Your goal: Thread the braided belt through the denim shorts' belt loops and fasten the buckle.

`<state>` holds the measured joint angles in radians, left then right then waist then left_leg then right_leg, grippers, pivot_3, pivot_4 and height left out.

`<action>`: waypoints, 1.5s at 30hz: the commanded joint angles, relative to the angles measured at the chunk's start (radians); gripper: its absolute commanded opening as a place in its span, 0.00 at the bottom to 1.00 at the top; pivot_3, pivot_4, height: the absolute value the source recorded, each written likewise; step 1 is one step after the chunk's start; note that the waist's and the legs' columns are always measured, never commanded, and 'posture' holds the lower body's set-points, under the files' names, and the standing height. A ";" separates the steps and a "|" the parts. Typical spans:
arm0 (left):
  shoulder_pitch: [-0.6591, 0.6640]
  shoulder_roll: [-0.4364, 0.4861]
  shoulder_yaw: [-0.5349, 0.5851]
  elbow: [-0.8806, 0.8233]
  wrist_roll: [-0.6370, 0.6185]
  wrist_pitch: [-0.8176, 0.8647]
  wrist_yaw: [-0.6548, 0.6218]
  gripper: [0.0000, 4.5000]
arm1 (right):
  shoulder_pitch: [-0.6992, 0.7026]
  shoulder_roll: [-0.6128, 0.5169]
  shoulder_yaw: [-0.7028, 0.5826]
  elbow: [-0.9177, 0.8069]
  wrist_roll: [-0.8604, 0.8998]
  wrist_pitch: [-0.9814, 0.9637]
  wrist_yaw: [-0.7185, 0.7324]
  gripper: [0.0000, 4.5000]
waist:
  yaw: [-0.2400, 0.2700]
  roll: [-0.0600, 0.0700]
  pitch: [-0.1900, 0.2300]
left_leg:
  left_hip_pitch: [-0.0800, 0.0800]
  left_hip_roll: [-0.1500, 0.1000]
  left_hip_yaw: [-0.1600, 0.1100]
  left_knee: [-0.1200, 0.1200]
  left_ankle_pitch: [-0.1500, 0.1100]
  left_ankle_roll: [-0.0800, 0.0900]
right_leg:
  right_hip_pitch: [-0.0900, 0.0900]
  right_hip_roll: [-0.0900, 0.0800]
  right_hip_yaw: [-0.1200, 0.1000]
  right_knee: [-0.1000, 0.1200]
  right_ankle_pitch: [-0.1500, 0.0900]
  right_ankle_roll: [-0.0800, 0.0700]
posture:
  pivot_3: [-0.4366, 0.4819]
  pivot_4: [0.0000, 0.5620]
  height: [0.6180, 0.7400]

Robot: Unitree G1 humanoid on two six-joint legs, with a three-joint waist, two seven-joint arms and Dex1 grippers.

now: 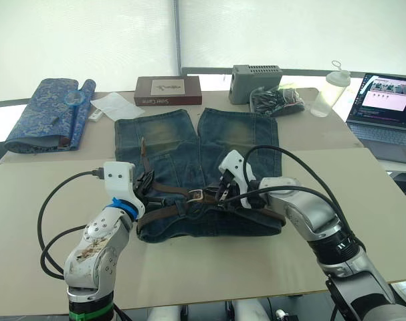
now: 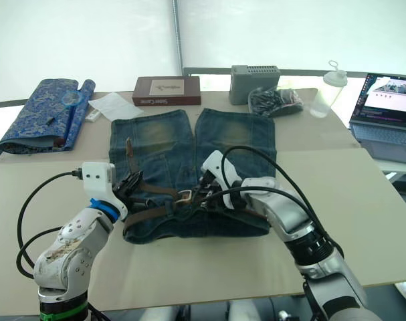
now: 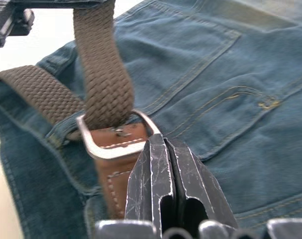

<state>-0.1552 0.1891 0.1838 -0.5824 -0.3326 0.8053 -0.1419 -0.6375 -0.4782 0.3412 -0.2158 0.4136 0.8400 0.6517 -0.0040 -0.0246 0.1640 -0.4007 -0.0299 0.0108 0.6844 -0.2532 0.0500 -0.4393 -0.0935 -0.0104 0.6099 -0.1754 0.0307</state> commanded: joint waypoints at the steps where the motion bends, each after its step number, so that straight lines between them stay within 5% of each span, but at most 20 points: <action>1: 0.000 0.005 -0.025 -0.042 0.012 -0.039 0.006 0.00 | 0.005 0.000 -0.011 -0.058 -0.002 -0.006 0.025 0.01 | 0.001 0.000 0.000 | 0.000 0.000 0.000 0.000 0.000 0.000 | 0.000 0.000 0.000 0.000 0.000 0.000 | 0.48 0.27 1.00; 21: 0.019 -0.015 -0.054 -0.032 0.006 -0.069 0.026 0.00 | 0.017 0.012 0.035 -0.072 -0.056 -0.007 0.068 0.01 | 0.006 0.000 0.000 | 0.000 0.000 0.000 0.000 0.000 0.000 | 0.000 0.000 0.000 0.000 0.000 0.000 | 0.48 0.27 1.00; 45: 0.131 -0.056 0.012 0.015 -0.009 -0.078 0.065 0.00 | 0.087 0.077 0.108 0.112 -0.181 -0.134 0.136 0.01 | 0.003 0.000 0.000 | 0.002 0.000 0.000 0.000 0.000 0.000 | 0.001 0.000 0.000 0.000 0.000 0.000 | 0.48 0.27 1.00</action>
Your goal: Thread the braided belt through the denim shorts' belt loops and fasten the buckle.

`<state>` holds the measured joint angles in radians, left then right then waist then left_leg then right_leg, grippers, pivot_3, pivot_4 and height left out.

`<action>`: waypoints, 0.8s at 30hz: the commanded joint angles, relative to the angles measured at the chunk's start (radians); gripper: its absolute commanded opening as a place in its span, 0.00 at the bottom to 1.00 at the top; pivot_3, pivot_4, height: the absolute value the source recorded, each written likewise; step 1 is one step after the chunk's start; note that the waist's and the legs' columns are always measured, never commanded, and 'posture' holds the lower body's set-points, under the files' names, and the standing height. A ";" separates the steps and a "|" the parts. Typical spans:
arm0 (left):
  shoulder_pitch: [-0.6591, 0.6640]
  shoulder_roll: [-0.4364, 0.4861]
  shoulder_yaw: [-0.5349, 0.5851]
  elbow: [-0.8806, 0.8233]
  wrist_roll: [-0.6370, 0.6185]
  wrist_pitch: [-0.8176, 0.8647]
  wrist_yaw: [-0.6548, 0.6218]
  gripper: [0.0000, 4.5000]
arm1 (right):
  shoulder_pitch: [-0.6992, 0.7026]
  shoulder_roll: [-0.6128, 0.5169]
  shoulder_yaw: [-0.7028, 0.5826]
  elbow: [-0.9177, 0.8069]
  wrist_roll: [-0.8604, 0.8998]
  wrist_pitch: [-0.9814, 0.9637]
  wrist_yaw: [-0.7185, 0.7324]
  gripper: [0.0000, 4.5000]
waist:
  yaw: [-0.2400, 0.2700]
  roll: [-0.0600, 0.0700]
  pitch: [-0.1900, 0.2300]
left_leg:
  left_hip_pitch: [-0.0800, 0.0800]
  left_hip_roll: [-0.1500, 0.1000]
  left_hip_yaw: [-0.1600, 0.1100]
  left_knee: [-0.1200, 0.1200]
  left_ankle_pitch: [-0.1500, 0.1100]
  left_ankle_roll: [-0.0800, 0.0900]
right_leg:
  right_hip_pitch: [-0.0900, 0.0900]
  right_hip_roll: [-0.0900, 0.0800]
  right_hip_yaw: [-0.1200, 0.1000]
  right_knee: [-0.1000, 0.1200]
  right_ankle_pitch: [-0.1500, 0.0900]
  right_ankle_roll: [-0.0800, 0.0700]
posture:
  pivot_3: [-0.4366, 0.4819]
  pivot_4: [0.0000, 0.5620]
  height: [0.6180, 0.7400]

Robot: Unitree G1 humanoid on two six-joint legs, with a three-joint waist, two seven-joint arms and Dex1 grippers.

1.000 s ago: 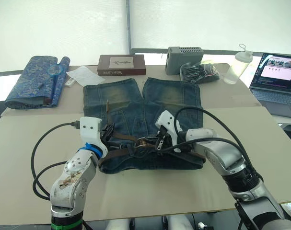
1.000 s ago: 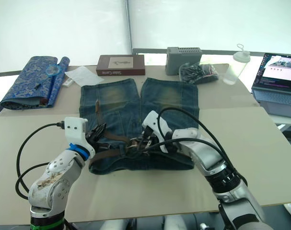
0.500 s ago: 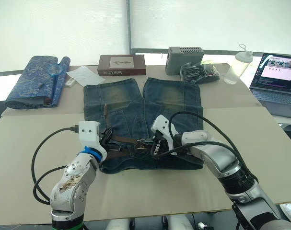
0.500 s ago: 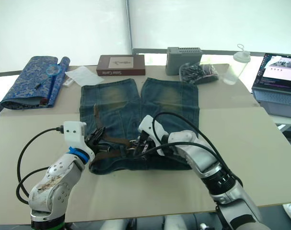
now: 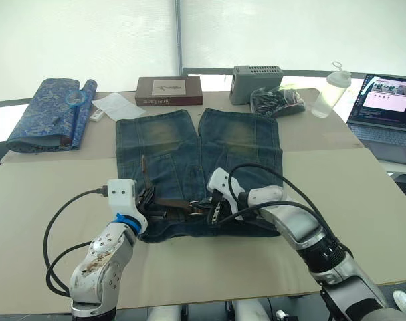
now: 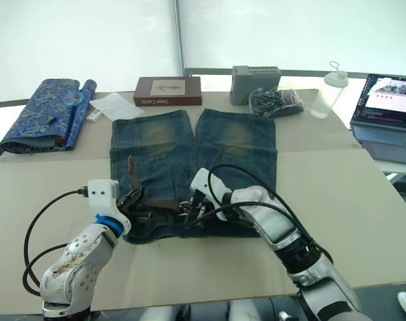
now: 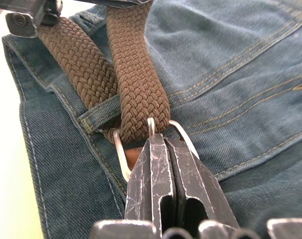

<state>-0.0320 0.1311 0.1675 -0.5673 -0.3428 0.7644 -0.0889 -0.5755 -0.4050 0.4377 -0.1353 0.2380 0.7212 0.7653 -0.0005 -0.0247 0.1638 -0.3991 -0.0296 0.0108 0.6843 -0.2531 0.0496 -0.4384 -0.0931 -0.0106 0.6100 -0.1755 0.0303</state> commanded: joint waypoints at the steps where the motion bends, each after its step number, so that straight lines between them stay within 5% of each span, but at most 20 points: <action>1: 0.010 0.003 0.031 0.002 0.003 -0.039 0.011 0.00 | 0.029 0.006 0.013 0.041 -0.010 -0.020 0.024 0.01 | -0.002 0.000 0.000 | 0.000 0.000 0.000 0.000 0.000 0.000 | 0.000 0.000 0.000 0.000 0.000 0.000 | 0.48 0.27 1.00; 24: 0.013 0.006 0.068 0.030 -0.001 -0.069 0.025 0.00 | 0.050 0.029 0.065 0.111 -0.107 -0.040 0.035 0.01 | -0.009 0.000 -0.001 | 0.013 0.002 0.000 -0.003 -0.001 -0.002 | 0.012 0.001 -0.001 -0.001 -0.003 -0.002 | 0.48 0.27 1.00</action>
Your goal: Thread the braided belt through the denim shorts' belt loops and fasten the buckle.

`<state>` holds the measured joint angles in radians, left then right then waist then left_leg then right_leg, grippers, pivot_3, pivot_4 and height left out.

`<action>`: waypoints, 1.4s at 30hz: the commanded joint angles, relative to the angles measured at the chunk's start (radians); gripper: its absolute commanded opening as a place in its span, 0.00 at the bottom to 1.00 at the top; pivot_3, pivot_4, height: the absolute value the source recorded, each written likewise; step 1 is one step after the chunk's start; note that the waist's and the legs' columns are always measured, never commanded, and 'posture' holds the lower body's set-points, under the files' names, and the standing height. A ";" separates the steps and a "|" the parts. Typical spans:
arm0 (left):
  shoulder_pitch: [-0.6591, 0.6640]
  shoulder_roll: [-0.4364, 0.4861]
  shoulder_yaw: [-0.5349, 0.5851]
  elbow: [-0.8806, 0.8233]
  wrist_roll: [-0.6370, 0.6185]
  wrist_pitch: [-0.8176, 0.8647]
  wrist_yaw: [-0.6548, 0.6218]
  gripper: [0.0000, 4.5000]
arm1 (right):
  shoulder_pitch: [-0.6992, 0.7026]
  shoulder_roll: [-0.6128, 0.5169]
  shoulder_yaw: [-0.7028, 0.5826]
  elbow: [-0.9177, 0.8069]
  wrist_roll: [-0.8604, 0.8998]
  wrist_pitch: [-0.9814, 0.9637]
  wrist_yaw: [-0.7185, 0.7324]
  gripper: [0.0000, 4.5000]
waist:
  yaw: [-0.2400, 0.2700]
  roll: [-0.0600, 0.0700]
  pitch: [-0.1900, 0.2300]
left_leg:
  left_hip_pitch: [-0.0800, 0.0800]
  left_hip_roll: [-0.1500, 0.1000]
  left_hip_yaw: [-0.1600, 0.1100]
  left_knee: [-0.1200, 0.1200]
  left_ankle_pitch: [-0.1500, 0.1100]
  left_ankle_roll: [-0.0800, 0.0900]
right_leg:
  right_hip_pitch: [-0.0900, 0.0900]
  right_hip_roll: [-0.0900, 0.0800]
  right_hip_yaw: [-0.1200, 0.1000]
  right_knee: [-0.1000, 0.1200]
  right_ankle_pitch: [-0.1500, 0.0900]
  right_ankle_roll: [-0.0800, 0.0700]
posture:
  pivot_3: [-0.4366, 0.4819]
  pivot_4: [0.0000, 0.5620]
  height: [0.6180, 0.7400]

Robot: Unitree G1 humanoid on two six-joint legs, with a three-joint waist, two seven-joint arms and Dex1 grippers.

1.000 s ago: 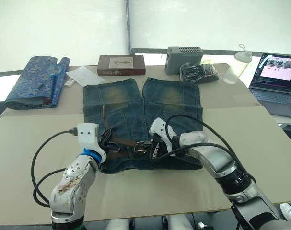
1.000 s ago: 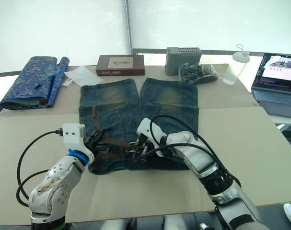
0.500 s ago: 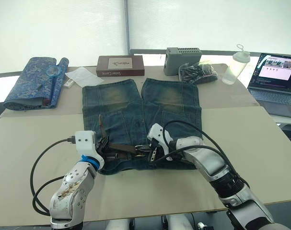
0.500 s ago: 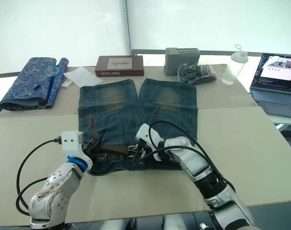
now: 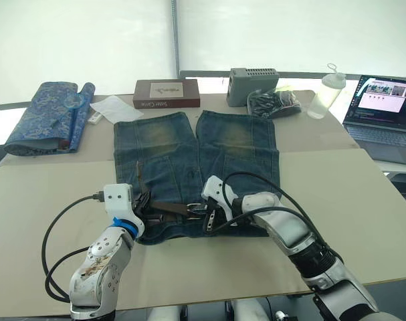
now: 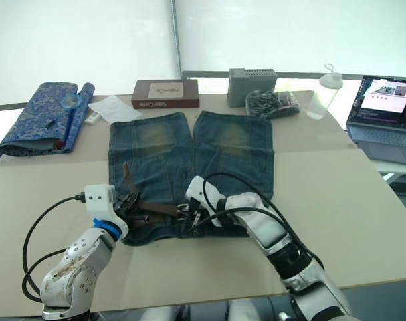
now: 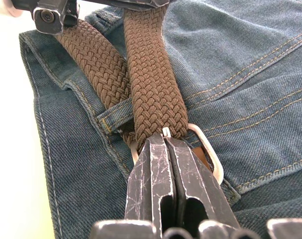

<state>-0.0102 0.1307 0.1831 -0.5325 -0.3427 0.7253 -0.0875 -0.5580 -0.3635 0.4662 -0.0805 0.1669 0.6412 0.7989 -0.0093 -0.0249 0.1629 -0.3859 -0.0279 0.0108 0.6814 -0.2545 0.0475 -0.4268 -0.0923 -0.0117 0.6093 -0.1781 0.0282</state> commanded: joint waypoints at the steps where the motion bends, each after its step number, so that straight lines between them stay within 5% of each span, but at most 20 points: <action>1: -0.012 0.005 0.061 -0.004 -0.003 -0.030 0.027 0.00 | 0.034 -0.014 0.037 0.057 -0.037 0.039 0.003 0.01 | -0.001 0.000 0.000 | 0.001 0.000 0.000 0.000 0.000 0.000 | 0.001 0.000 0.000 0.000 0.000 0.000 | 0.48 0.27 1.00; 12: -0.040 0.003 0.068 -0.005 -0.012 -0.020 0.051 0.00 | 0.039 -0.017 0.055 0.065 -0.039 0.047 0.024 0.01 | -0.001 0.000 0.000 | 0.002 0.001 0.000 0.000 -0.001 -0.001 | 0.002 0.001 -0.001 0.000 -0.001 0.000 | 0.48 0.27 1.00; 42: -0.296 0.134 -0.202 -0.016 -0.036 0.030 -0.146 0.00 | 0.057 0.016 0.052 0.094 -0.060 0.066 0.007 0.01 | 0.000 0.000 -0.001 | 0.003 0.001 -0.001 -0.001 -0.001 -0.001 | 0.004 0.001 -0.001 0.000 -0.003 0.003 | 0.48 0.27 1.00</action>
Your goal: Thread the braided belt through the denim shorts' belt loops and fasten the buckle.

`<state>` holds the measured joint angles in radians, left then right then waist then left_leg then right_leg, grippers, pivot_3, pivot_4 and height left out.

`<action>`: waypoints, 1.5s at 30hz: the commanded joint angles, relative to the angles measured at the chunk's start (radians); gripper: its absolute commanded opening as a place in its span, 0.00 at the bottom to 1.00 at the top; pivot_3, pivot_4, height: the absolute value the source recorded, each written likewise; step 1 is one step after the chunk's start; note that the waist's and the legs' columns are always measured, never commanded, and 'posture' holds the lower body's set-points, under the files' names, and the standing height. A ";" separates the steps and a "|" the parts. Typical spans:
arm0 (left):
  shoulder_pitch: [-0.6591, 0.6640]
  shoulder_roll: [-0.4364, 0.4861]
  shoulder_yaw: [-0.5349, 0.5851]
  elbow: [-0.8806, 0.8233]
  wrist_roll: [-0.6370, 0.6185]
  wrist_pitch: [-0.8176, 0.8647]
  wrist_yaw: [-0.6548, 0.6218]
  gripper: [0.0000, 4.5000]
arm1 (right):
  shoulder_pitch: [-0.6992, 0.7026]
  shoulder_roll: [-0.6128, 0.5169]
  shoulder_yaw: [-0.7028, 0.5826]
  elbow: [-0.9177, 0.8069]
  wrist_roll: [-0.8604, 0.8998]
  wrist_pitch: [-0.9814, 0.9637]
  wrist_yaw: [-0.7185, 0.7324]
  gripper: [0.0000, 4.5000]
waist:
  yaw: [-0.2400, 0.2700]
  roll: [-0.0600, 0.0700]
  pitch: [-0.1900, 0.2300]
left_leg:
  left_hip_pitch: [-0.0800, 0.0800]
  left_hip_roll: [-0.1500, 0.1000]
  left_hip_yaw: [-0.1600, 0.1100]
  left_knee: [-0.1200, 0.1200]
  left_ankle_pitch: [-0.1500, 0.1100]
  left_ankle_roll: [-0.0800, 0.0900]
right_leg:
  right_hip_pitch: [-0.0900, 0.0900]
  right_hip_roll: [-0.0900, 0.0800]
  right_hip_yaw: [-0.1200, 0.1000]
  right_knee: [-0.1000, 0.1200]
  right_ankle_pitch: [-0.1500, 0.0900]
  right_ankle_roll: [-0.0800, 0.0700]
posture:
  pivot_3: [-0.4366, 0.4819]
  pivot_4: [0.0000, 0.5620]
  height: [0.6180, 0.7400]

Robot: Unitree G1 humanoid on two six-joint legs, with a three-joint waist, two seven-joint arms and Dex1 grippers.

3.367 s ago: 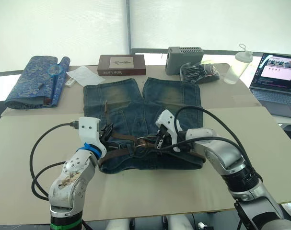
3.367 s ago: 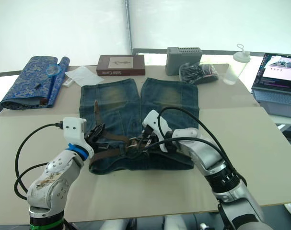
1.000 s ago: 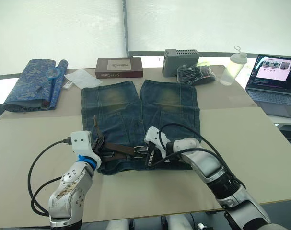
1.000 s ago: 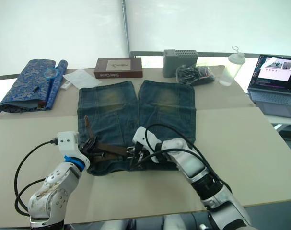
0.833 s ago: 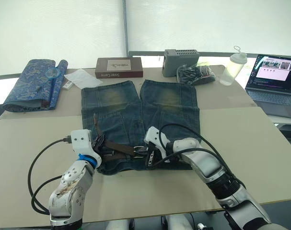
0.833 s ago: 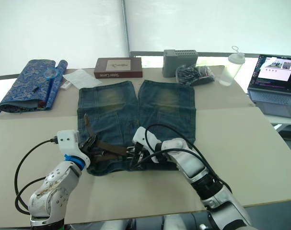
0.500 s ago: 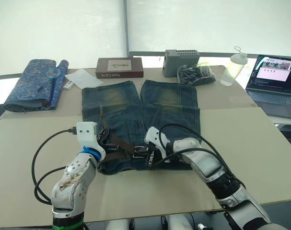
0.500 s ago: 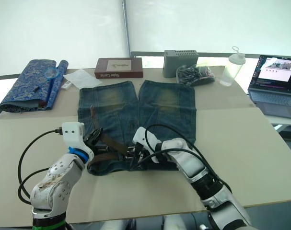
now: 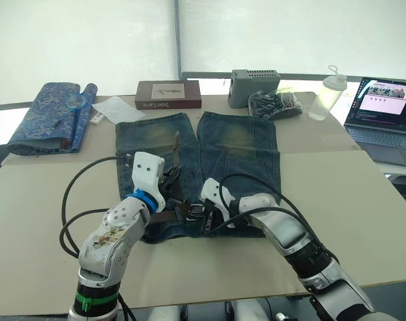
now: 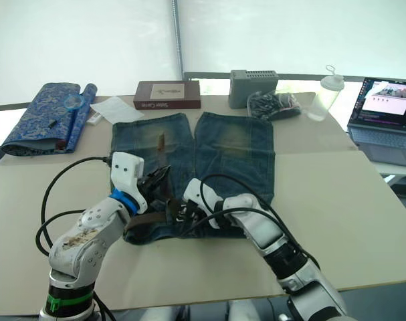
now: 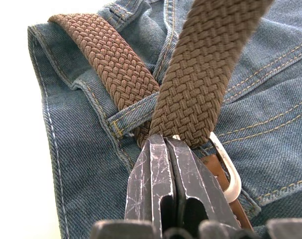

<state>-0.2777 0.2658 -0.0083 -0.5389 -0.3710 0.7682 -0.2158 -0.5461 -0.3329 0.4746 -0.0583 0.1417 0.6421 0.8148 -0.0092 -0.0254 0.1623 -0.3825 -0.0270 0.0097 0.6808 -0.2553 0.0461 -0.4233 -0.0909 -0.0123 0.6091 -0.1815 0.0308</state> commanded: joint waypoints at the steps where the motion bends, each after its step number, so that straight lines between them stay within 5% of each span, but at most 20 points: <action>1: -0.033 -0.002 -0.010 -0.006 -0.008 -0.012 -0.019 0.00 | 0.051 -0.019 0.036 0.061 -0.028 0.058 -0.002 0.01 | 0.000 0.000 0.000 | 0.000 0.000 0.000 0.000 0.000 0.000 | 0.000 0.000 0.000 0.000 0.000 0.000 | 0.48 0.27 1.00; 13: -0.013 0.011 0.017 0.021 0.018 -0.014 -0.008 0.00 | 0.168 -0.039 -0.198 -0.191 0.212 0.112 0.035 0.01 | 0.020 0.000 0.001 | -0.007 -0.001 -0.002 0.000 -0.001 0.001 | -0.005 -0.001 -0.001 -0.002 0.000 -0.001 | 0.48 0.27 1.00; 29: 0.032 0.026 0.037 0.017 0.060 -0.024 0.003 0.00 | 0.143 -0.022 -0.276 -0.170 0.231 0.101 -0.074 0.01 | 0.020 -0.001 0.002 | -0.008 -0.001 -0.002 0.000 -0.001 0.001 | -0.006 -0.001 -0.001 -0.002 0.000 -0.001 | 0.48 0.27 1.00; 35: 0.054 0.031 0.055 0.008 0.062 -0.022 0.007 0.00 | 0.146 -0.011 -0.347 -0.252 0.435 0.237 -0.001 0.01 | 0.020 -0.001 0.002 | -0.008 -0.001 -0.002 0.000 -0.001 0.001 | -0.006 -0.001 0.000 -0.002 0.000 -0.001 | 0.48 0.27 1.00; 45: 0.071 0.032 0.055 -0.006 0.064 -0.023 0.012 0.00 | 0.102 -0.026 -0.261 -0.129 0.250 0.098 -0.112 0.01 | 0.017 -0.001 0.002 | -0.008 -0.001 -0.001 0.000 -0.001 0.001 | -0.006 -0.001 0.000 -0.002 0.000 -0.001 | 0.48 0.27 1.00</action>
<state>-0.2040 0.2934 0.0351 -0.4986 -0.3143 0.7672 -0.2074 -0.4232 -0.3596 0.1926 -0.2097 0.4491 0.8102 0.7277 0.0075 -0.0263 0.1646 -0.3906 -0.0281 0.0086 0.6808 -0.2559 0.0466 -0.4299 -0.0922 -0.0126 0.6073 -0.1816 0.0300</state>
